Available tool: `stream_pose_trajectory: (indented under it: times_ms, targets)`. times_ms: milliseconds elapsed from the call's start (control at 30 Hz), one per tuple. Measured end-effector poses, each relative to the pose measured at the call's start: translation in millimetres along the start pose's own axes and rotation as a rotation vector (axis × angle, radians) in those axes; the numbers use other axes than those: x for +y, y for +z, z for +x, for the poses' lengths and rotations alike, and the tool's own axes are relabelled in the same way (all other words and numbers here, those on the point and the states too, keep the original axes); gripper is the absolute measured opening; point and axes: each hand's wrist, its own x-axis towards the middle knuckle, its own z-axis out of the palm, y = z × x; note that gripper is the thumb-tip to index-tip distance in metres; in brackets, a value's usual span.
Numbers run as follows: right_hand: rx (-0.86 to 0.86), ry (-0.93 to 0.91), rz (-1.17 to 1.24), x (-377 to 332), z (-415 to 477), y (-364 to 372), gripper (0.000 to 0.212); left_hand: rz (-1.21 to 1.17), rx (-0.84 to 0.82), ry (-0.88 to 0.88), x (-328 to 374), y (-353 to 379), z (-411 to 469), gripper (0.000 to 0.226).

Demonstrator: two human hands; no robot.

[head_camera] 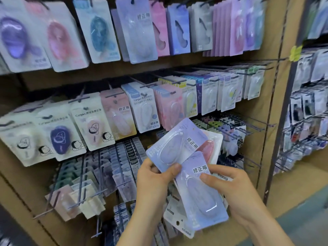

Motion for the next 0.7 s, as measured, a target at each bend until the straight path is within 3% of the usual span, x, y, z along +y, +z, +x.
stream_pose_trajectory:
  times_ms: [233,400,500,633,700]
  targets:
    - [0.110,-0.059,0.049,-13.4,8.3,9.2,0.020,-0.005,0.071,0.077,26.2,-23.0,10.4,0.029]
    - [0.222,-0.199,0.021,-28.0,15.7,12.3,0.028,0.062,-0.007,0.119,42.4,-27.1,4.9,0.082]
    - [0.192,-0.213,0.061,-38.6,19.7,14.3,0.014,0.207,-0.096,0.150,44.7,-22.1,3.7,0.099]
    - [0.218,-0.216,0.067,-52.3,28.7,5.3,0.015,0.458,-0.095,0.226,47.3,-10.3,11.4,0.078]
    - [0.174,-0.217,0.001,-62.1,35.7,-4.8,0.038,0.643,-0.067,0.255,45.5,2.2,13.4,0.070]
